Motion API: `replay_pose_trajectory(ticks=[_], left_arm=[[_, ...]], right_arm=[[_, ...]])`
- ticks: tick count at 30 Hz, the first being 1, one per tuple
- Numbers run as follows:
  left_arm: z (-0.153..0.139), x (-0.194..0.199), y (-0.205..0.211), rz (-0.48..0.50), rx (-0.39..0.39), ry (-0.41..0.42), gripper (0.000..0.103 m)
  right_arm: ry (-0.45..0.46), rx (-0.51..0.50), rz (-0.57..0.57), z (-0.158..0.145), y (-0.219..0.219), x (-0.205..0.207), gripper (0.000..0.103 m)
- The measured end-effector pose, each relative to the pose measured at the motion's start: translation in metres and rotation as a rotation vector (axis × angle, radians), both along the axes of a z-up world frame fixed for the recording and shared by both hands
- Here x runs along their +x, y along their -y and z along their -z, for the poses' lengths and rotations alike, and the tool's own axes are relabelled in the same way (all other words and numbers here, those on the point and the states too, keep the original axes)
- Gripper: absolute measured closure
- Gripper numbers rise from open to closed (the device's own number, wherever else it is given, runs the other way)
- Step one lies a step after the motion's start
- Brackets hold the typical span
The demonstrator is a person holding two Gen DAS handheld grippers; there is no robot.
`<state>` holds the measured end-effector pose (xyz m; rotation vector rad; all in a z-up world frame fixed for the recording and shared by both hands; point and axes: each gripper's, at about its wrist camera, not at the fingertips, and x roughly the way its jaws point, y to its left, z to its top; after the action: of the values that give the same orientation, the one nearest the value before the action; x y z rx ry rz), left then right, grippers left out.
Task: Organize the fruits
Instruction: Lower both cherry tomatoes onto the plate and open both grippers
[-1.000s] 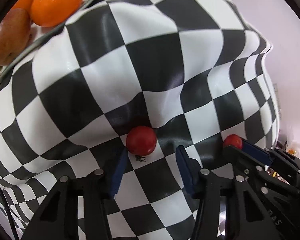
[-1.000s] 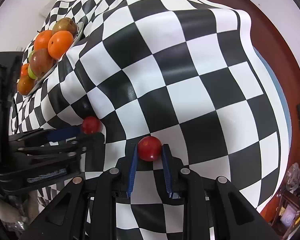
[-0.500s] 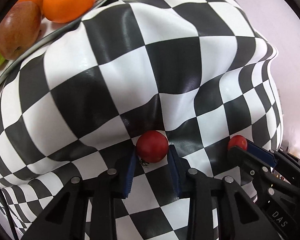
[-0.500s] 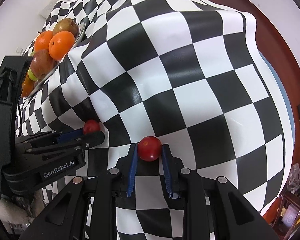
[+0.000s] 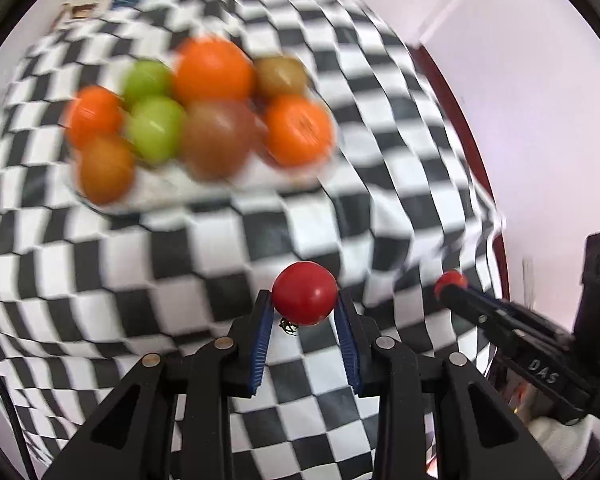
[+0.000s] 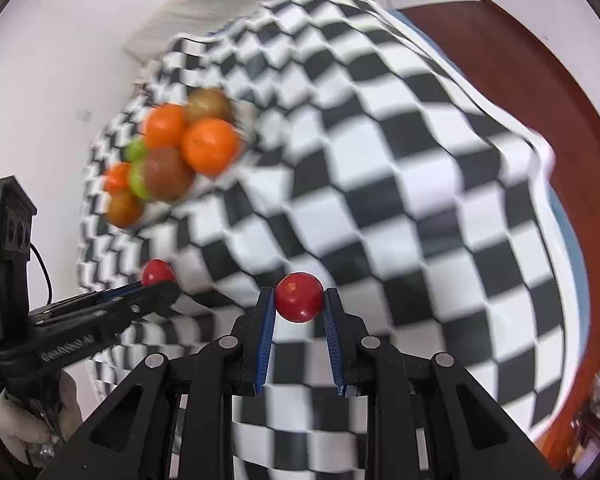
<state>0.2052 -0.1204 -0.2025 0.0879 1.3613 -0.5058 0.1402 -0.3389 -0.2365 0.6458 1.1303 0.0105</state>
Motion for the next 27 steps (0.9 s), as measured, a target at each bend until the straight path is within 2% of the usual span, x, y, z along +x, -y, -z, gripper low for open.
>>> replay_pose_trajectory(ticks=[4, 11, 16, 21, 23, 24, 25, 27], left_arm=[[-0.017, 0.040, -0.027, -0.080, -0.011, 0.011, 0.075], [0.004, 0.086, -0.038, -0.133, 0.030, -0.028, 0.075], [0.015, 0.102, -0.040, -0.133, 0.078, -0.047, 0.074], [0.021, 0.112, -0.041, -0.133, 0.106, -0.062, 0.074], [0.025, 0.113, -0.032, -0.141, 0.112, -0.056, 0.071], [0.025, 0.115, -0.031, -0.144, 0.119, -0.050, 0.067], [0.024, 0.117, -0.030, -0.152, 0.124, -0.049, 0.060], [0.020, 0.118, -0.032, -0.167, 0.116, -0.046, 0.058]], right_arm=[[0.044, 0.051, -0.045, -0.008, -0.022, 0.047, 0.077], [0.065, 0.159, -0.067, 0.012, -0.056, 0.122, 0.077], [0.046, 0.175, -0.067, 0.027, -0.067, 0.147, 0.077], [0.030, 0.173, -0.056, 0.034, -0.069, 0.151, 0.074], [0.016, 0.182, -0.040, 0.037, -0.067, 0.153, 0.062], [0.022, 0.178, -0.022, 0.035, -0.064, 0.152, 0.041], [0.031, 0.180, -0.014, 0.033, -0.064, 0.152, 0.031], [0.037, 0.187, 0.006, 0.031, -0.059, 0.149, 0.031]])
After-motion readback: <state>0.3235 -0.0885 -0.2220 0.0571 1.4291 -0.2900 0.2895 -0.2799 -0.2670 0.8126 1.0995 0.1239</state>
